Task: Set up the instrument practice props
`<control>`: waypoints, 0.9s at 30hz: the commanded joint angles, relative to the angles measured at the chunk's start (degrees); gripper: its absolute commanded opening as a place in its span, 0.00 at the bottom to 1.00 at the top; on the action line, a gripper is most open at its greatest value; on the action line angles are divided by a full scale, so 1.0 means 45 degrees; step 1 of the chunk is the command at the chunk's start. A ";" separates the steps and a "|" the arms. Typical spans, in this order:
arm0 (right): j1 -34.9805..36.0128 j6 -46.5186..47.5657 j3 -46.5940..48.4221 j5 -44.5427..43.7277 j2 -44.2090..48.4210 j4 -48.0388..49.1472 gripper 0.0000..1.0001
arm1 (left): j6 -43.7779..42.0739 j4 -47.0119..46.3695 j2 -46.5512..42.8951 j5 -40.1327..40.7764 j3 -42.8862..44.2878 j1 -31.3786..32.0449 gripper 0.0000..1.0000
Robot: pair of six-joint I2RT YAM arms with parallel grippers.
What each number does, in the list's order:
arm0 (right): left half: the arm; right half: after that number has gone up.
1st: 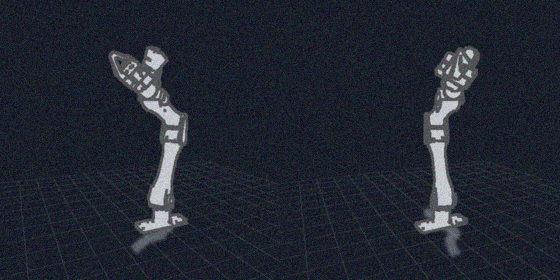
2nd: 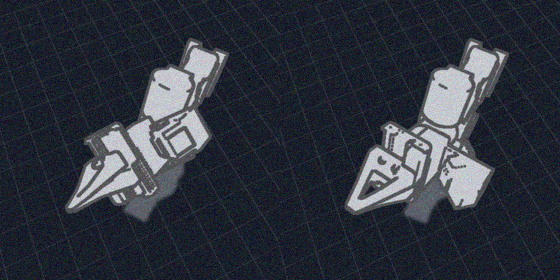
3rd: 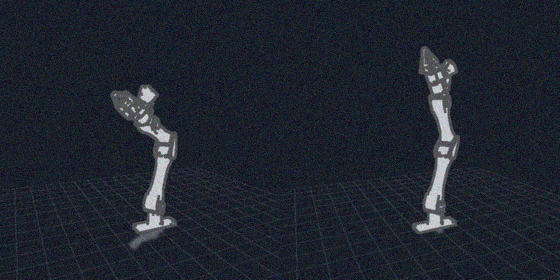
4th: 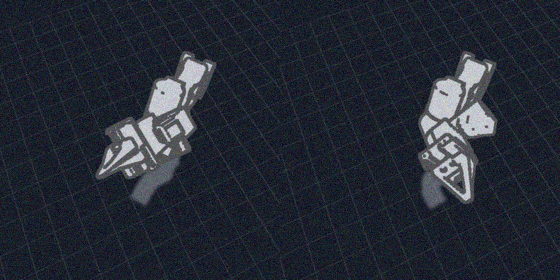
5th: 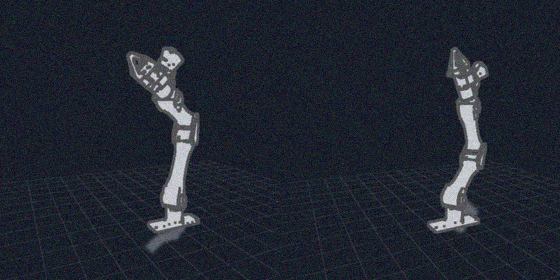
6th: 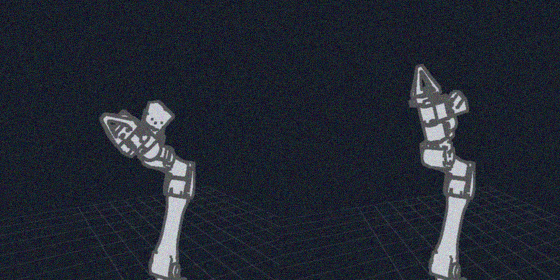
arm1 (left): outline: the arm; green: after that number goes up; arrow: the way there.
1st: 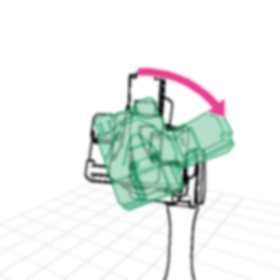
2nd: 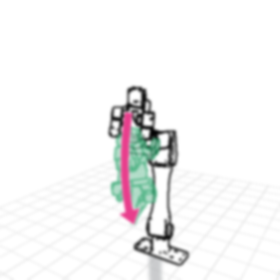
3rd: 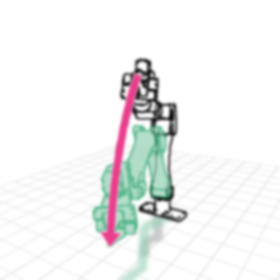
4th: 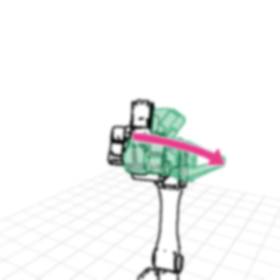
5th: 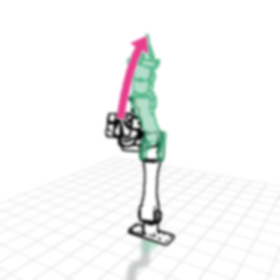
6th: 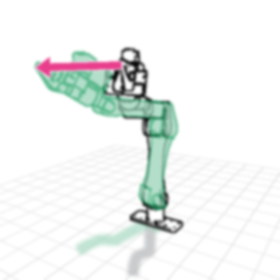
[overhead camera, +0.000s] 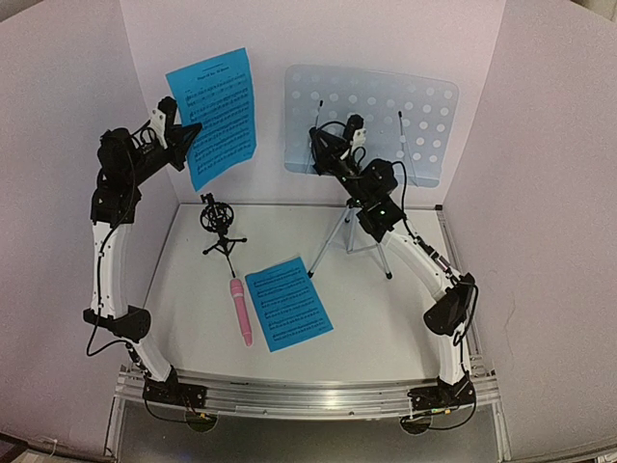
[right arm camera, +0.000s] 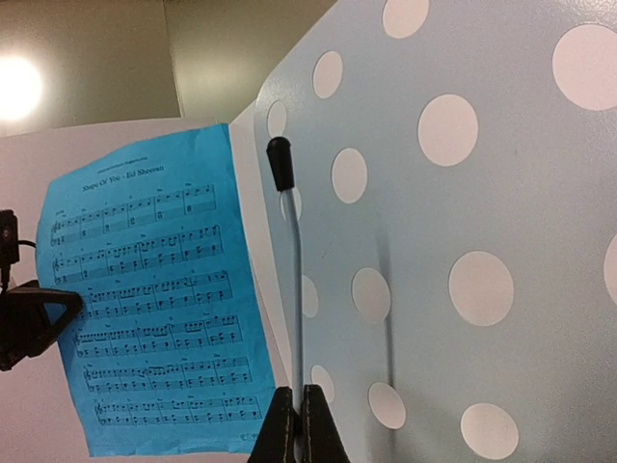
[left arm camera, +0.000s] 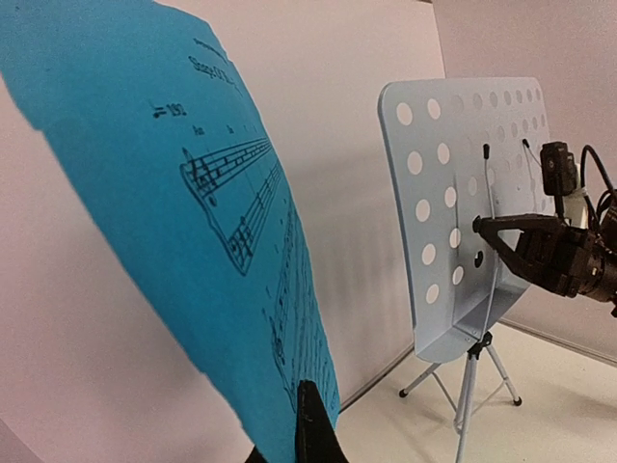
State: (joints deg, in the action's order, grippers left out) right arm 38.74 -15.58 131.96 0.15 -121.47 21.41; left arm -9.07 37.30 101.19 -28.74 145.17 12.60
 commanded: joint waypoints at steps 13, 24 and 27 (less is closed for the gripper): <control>0.0130 0.0213 -0.0410 0.0527 0.0736 0.0769 0.00 | -0.1022 0.1492 -0.0319 0.0216 0.2071 0.0707 0.00; 0.0134 0.0048 -0.0284 0.0462 0.0702 0.0769 0.00 | 0.2197 0.0914 -0.0462 -0.0928 0.0524 0.1555 0.00; 0.0132 -0.0041 -0.0285 0.0445 0.0713 0.0767 0.00 | 0.3186 0.0310 0.0021 -0.0966 0.1019 0.1781 0.00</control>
State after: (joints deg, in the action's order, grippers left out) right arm 38.65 -15.10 130.47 0.43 -121.25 23.90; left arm -2.92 43.34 99.67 -31.56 148.57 19.00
